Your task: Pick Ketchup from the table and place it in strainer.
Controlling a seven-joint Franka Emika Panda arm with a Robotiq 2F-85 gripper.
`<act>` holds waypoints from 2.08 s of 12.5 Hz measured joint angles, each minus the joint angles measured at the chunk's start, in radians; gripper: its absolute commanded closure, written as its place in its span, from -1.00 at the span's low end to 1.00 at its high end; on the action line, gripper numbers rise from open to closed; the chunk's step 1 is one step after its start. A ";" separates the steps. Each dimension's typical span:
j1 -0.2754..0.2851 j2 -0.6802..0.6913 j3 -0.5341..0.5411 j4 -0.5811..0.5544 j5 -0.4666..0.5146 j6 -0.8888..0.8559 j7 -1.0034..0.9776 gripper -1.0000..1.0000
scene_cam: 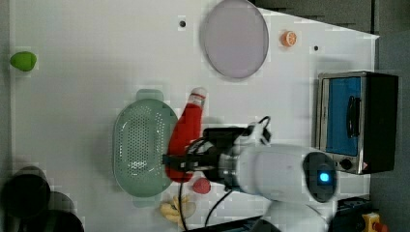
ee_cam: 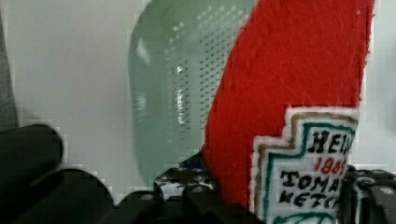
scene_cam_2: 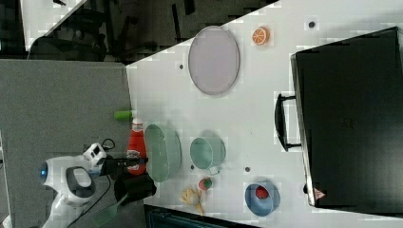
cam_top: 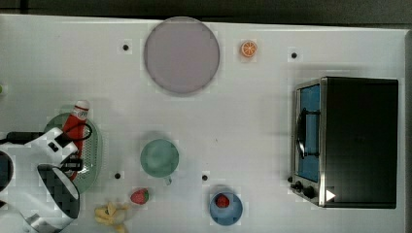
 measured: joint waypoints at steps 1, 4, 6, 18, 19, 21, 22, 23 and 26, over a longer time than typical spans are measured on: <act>0.018 0.052 -0.004 0.002 -0.005 0.054 0.025 -0.26; 0.045 0.173 -0.023 -0.006 -0.048 0.163 0.066 -0.26; 0.055 0.225 -0.031 -0.006 -0.049 0.211 0.072 -0.52; -0.013 -0.098 -0.058 0.098 -0.013 -0.119 0.220 -1.00; -0.039 -0.142 -0.059 0.148 0.021 -0.198 0.220 -1.00; -0.088 -0.207 -0.084 0.266 0.101 -0.365 0.220 -1.00; -0.114 -0.223 -0.102 0.329 0.128 -0.439 0.220 -1.00; -0.133 -0.236 -0.136 0.382 0.128 -0.499 0.220 -1.00; -0.177 -0.260 -0.292 0.494 0.124 -0.687 0.220 -1.00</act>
